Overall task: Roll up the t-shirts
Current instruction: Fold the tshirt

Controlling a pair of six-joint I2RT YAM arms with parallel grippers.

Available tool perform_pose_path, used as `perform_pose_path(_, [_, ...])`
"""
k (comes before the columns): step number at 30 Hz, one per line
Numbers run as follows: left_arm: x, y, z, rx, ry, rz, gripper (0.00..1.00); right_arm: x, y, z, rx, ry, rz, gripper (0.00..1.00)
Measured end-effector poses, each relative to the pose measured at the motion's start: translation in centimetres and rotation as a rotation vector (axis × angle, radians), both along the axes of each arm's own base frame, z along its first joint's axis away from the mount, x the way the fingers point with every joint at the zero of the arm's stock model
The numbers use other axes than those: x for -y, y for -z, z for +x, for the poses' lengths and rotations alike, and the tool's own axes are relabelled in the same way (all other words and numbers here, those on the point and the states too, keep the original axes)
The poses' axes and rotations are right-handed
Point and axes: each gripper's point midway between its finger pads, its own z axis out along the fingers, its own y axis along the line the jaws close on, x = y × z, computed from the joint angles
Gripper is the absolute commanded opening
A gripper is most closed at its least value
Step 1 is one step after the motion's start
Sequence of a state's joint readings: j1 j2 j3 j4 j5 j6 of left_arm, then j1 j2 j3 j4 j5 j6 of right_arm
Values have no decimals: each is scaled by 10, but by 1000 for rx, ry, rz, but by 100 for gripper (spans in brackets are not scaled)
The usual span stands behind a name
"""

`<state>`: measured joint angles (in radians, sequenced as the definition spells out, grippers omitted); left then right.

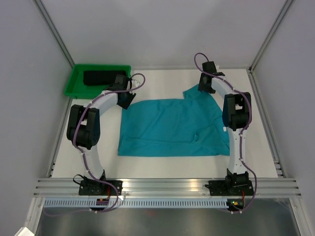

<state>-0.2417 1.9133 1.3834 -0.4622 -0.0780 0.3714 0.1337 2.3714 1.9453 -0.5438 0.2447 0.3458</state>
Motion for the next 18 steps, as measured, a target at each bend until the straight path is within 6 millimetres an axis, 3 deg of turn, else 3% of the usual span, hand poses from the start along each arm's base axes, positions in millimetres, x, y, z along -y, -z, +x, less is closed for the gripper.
perform_pose_path(7, [-2,31,-1,-48,-5,21,44,4,3,0,1,2,-21,47])
perform_pose_path(14, [2,40,2,-58,4,1,40,-4,3,4,27,-18,8,16])
perform_pose_path(15, [3,40,3,-60,10,-14,38,-5,3,3,30,-23,12,14])
perform_pose_path(18, [5,42,2,-73,17,-55,19,-7,3,-1,35,-30,23,5])
